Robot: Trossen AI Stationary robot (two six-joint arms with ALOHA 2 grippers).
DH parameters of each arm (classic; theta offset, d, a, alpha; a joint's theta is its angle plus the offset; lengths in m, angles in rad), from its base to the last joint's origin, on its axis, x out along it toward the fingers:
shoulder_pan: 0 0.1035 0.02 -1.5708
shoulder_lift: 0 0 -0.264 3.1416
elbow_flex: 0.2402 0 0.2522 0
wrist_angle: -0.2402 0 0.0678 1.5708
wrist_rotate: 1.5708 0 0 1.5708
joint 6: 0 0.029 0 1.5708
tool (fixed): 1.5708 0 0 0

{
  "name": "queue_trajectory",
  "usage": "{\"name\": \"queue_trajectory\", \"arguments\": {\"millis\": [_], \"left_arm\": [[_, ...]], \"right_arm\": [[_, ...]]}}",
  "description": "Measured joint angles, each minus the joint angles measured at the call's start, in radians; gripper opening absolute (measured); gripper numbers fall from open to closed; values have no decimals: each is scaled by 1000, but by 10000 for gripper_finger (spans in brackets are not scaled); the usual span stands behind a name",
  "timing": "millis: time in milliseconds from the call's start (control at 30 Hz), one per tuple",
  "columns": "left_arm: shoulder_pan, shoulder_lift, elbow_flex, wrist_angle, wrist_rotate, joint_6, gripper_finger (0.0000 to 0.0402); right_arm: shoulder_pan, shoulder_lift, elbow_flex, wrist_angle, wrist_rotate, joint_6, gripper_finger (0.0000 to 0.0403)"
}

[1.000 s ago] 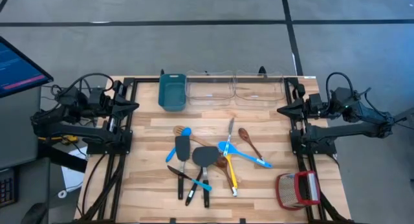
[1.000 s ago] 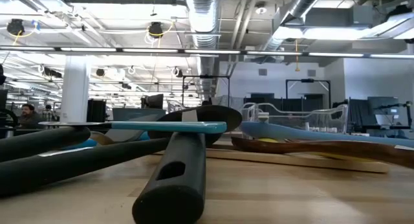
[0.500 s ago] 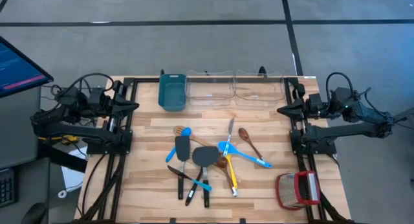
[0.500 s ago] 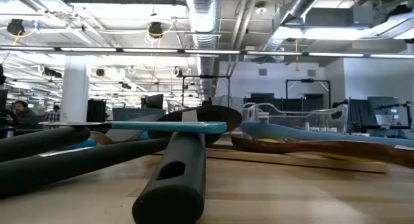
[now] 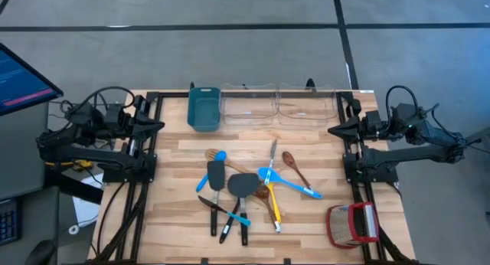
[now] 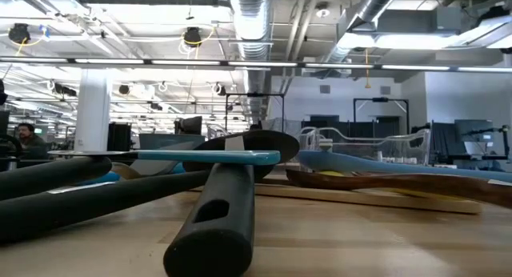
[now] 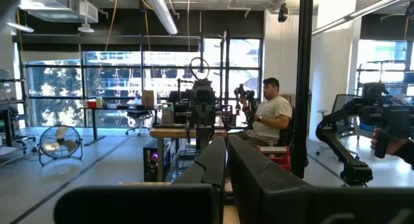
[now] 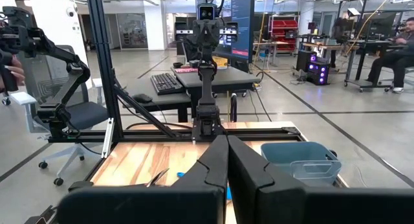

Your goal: Pick & Place Kitchen Items

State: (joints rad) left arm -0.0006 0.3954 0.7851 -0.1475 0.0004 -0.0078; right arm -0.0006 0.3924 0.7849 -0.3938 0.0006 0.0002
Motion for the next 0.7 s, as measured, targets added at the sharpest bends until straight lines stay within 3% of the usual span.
{"name": "queue_trajectory", "arguments": {"millis": [700], "left_arm": [[0,0,0,0,0,0,8]], "right_arm": [[0,0,0,1,0,87,0]]}}
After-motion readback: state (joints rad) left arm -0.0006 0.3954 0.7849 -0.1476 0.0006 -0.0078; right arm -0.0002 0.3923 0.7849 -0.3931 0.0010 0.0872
